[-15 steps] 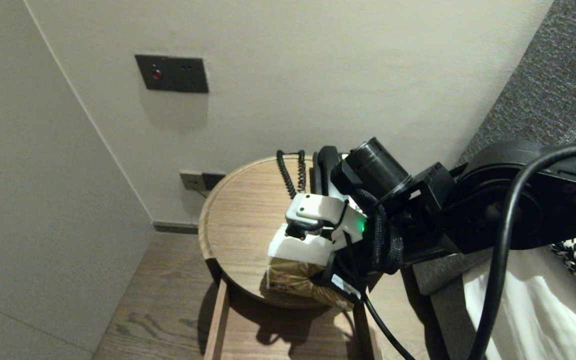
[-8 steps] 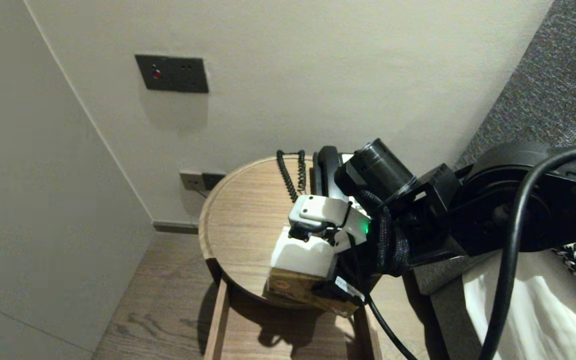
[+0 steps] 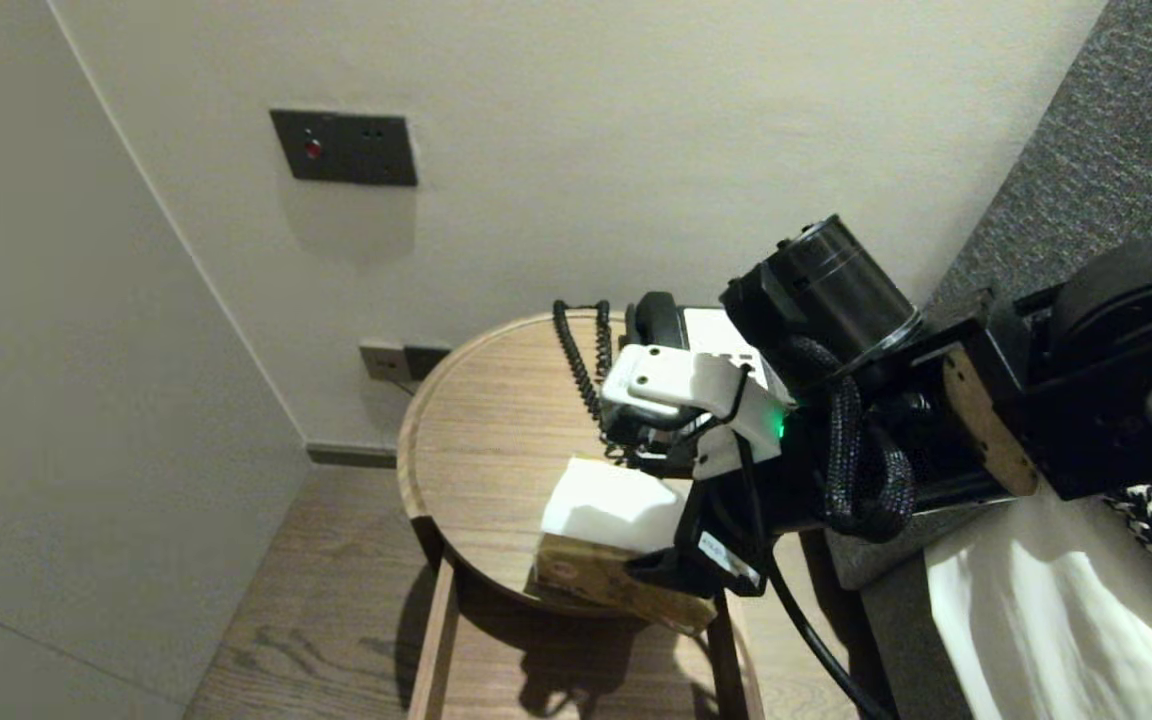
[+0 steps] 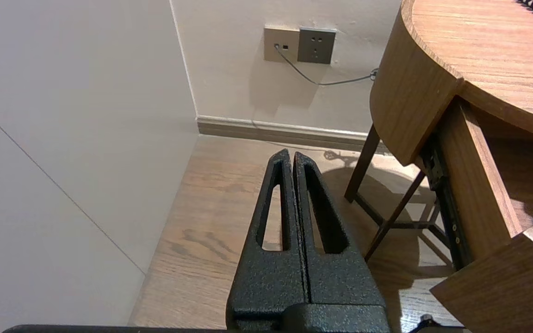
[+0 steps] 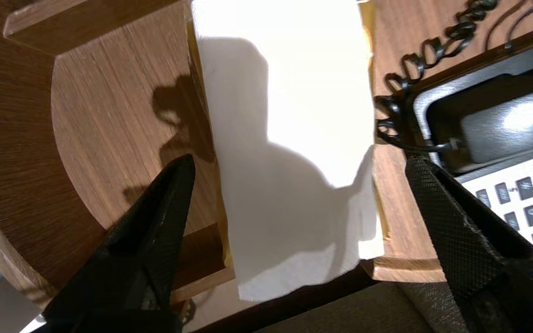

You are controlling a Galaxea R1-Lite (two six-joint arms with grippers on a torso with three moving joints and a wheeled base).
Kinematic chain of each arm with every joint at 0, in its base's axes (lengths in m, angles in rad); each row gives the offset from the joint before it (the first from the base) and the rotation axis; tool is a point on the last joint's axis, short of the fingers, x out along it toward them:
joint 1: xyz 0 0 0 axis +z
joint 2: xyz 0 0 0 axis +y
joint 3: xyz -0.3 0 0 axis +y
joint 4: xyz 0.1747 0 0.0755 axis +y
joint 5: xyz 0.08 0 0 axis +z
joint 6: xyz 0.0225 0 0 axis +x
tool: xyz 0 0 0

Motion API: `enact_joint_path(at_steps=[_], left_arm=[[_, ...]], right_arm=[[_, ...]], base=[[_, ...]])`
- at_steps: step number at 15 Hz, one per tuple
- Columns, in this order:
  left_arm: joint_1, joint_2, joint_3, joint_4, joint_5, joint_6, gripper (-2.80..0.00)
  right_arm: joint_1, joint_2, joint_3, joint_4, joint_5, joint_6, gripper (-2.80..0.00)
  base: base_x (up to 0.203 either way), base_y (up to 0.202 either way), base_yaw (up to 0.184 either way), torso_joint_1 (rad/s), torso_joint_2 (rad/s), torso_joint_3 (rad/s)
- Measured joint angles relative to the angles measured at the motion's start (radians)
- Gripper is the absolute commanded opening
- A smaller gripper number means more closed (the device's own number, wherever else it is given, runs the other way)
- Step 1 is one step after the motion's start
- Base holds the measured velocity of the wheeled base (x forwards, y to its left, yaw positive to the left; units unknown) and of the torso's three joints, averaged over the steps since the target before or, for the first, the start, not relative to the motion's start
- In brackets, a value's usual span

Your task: Take the tissue out of the drawer one by one and place them on the table, then close the nightstand drawer

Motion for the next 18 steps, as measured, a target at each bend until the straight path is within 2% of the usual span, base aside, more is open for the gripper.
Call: enact_joint_path(at_steps=[6,7,10,13,16,18], left_arm=[[0.0,0.0,0.0,0.0,0.0,0.0,-2.8],[0.0,0.0,0.0,0.0,0.0,0.0,-2.8],[0.0,0.0,0.0,0.0,0.0,0.0,-2.8],[0.0,0.0,0.0,0.0,0.0,0.0,-2.8],[0.0,0.0,0.0,0.0,0.0,0.0,-2.8],[0.0,0.0,0.0,0.0,0.0,0.0,-2.8]], right_arm=[[-0.013,-0.089,-0.024,0.015,0.001,0.017,0.0],[-0.028,-0.115,-0.039,0.042,0.001,0.03,-2.8],[-0.103,-0.197,-0.079,0.158,0.005,0.067,-2.8],[-0.182,-0.276,-0.069,0.213,0.007,0.117,-2.8],[-0.214,-0.336,-0.014,0.321,0.01,0.246,-2.8],[-0.217,-0.377,0.079,0.35,0.009,0.314,-2.8]], base=[[0.0,0.0,0.0,0.0,0.0,0.0],[0.0,0.0,0.0,0.0,0.0,0.0],[0.0,0.0,0.0,0.0,0.0,0.0],[0.0,0.0,0.0,0.0,0.0,0.0],[0.0,0.0,0.0,0.0,0.0,0.0],[0.0,0.0,0.0,0.0,0.0,0.0]])
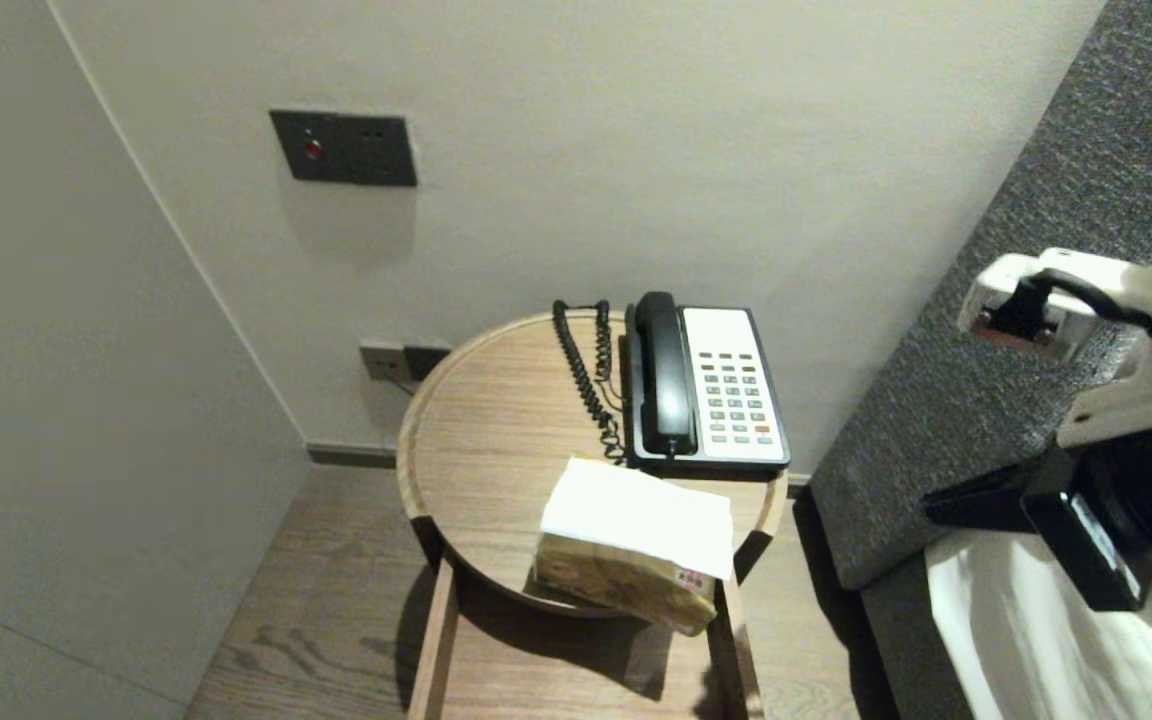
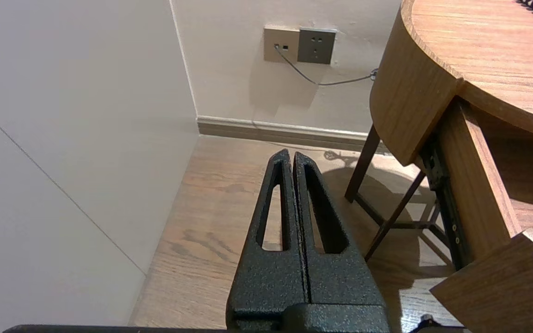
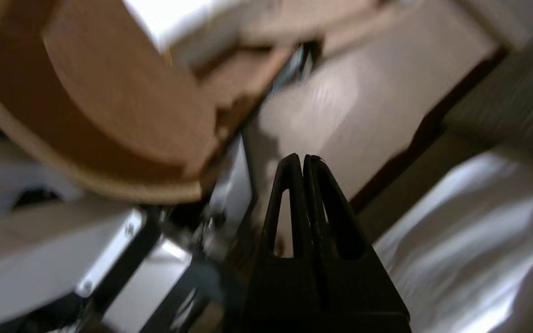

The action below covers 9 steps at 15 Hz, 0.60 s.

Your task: Close the nightstand drawer

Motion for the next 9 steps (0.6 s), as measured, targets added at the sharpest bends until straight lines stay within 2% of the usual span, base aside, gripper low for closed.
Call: enact_joint_path(at_steps=[4,6,9], left_arm=[[0.0,0.0,0.0,0.0,0.0,0.0,-2.8],[0.0,0.0,0.0,0.001,0.0,0.0,-2.8],[0.0,0.0,0.0,0.0,0.0,0.0,-2.8]], right_arm=[[-0.002,-0.085,0.32,-0.007,0.001,0.051,-2.8],[-0.001,-0.11,0.483,-0.055,0.002,0.058,-2.8],[0.002,-0.126,0.709,-0.246,0.004,0.063,-2.8]], base=[[0.0,0.0,0.0,0.0,0.0,0.0],[0.0,0.0,0.0,0.0,0.0,0.0],[0.0,0.0,0.0,0.0,0.0,0.0]])
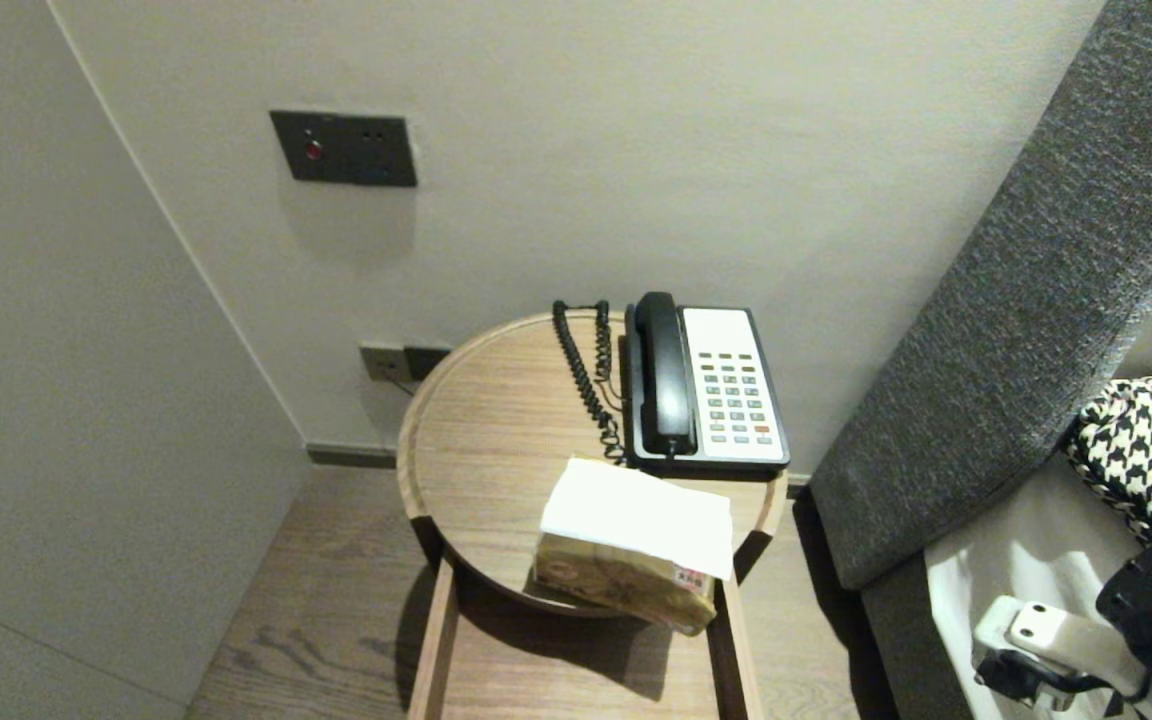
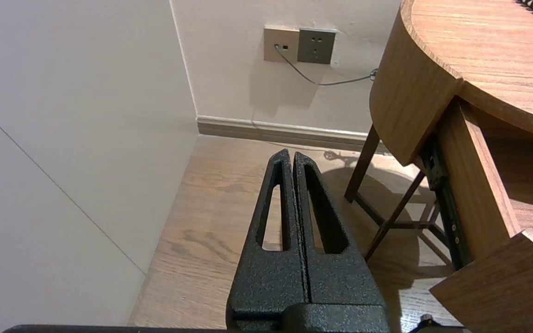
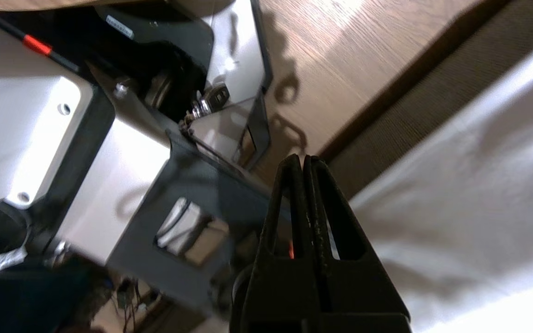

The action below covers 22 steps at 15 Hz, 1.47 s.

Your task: Close the nightstand drawer

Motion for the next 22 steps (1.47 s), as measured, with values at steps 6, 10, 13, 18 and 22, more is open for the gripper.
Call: enact_joint_path(at_steps=[6,10,13,18,22], left_arm=[[0.0,0.0,0.0,0.0,0.0,0.0,-2.8],[0.0,0.0,0.0,0.0,0.0,0.0,-2.8],[0.0,0.0,0.001,-0.001,0.0,0.0,-2.8],[0.001,0.001,0.001,0.0,0.0,0.0,-2.8],[0.0,0.001,0.001,0.0,0.0,0.0,-2.8]], right_arm=[[0.019,0.015,0.121,-0.168,0.082,0.016,-2.8],[0.045,0.063,0.155,-0.257,0.097,0.035,-2.8],[0.117,0.116,0.159,-0.333,0.098,0.091,-2.8],[0.251,0.171,0.15,-0.408,0.102,0.159,-2.8],[0.289,0.227,0.133,-0.472,0.101,0.209,-2.8]], base=[[0.0,0.0,0.0,0.0,0.0,0.0],[0.0,0.0,0.0,0.0,0.0,0.0],[0.0,0.0,0.0,0.0,0.0,0.0],[0.0,0.0,0.0,0.0,0.0,0.0],[0.0,0.0,0.0,0.0,0.0,0.0]])
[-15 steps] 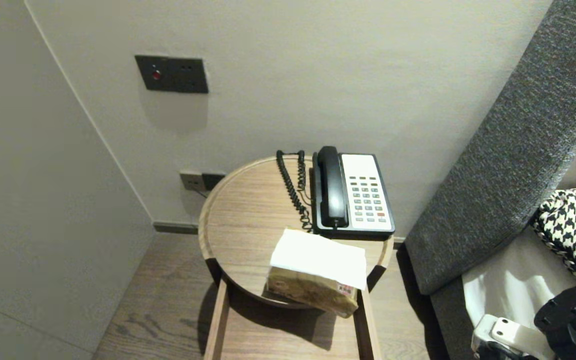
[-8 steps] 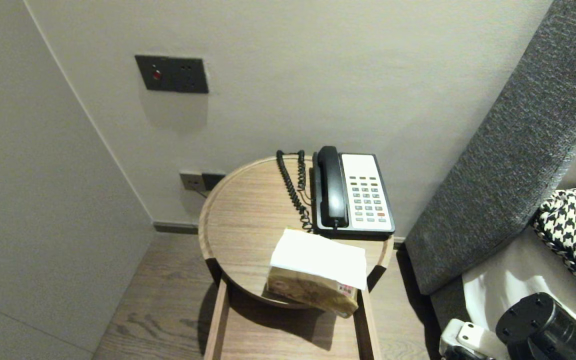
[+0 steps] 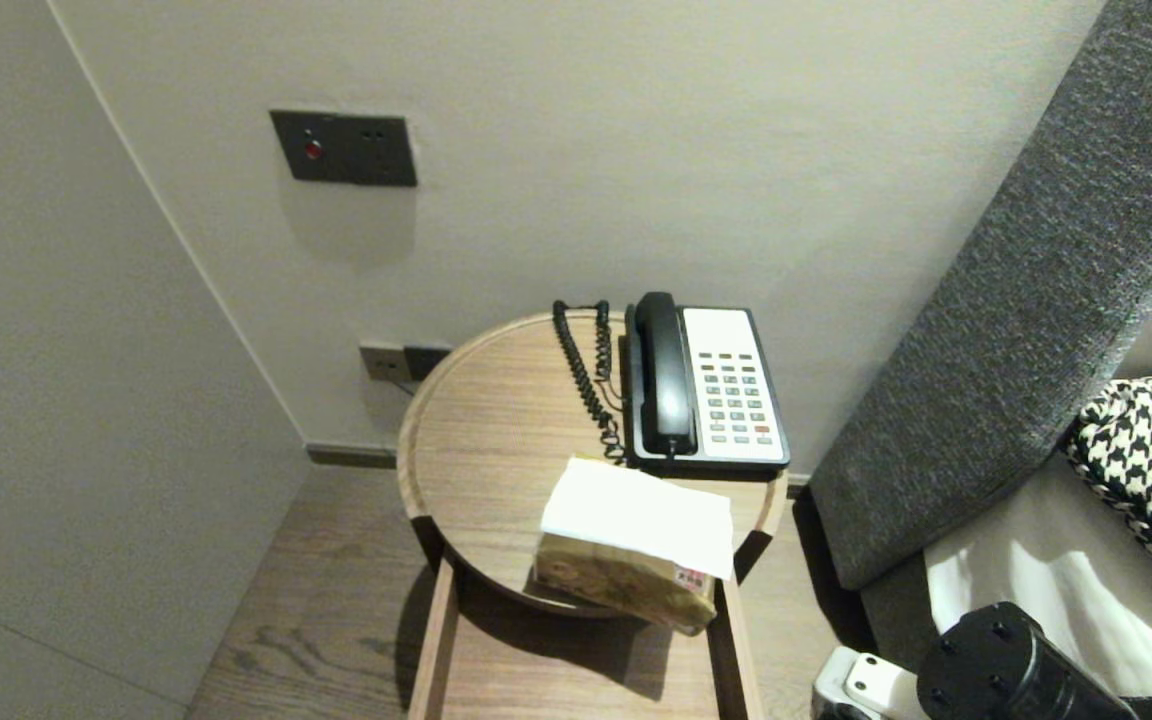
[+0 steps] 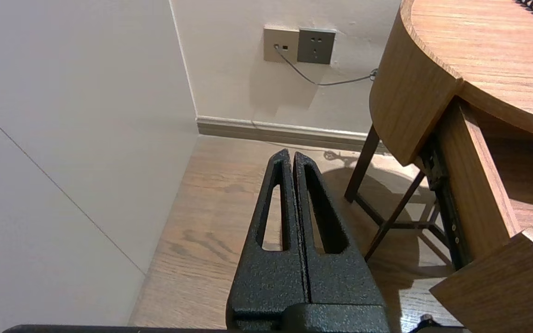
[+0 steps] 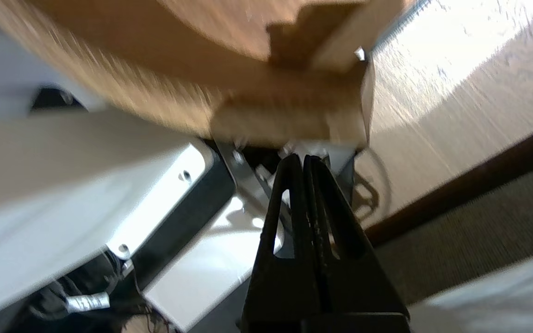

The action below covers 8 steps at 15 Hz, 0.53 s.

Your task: Close the nightstand drawer

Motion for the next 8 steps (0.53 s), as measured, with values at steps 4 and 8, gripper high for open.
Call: enact_joint_path(at_steps=[4,8], left_arm=[[0.0,0.0,0.0,0.0,0.0,0.0,-2.8],[0.0,0.0,0.0,0.0,0.0,0.0,-2.8]], right_arm=[[-0.007,0.03,-0.011,-0.095,-0.02,0.033,-2.8],[-0.01,0.052,-0.022,-0.153,-0.103,0.045,-2.8]], base=[[0.0,0.0,0.0,0.0,0.0,0.0],[0.0,0.0,0.0,0.0,0.0,0.0]])
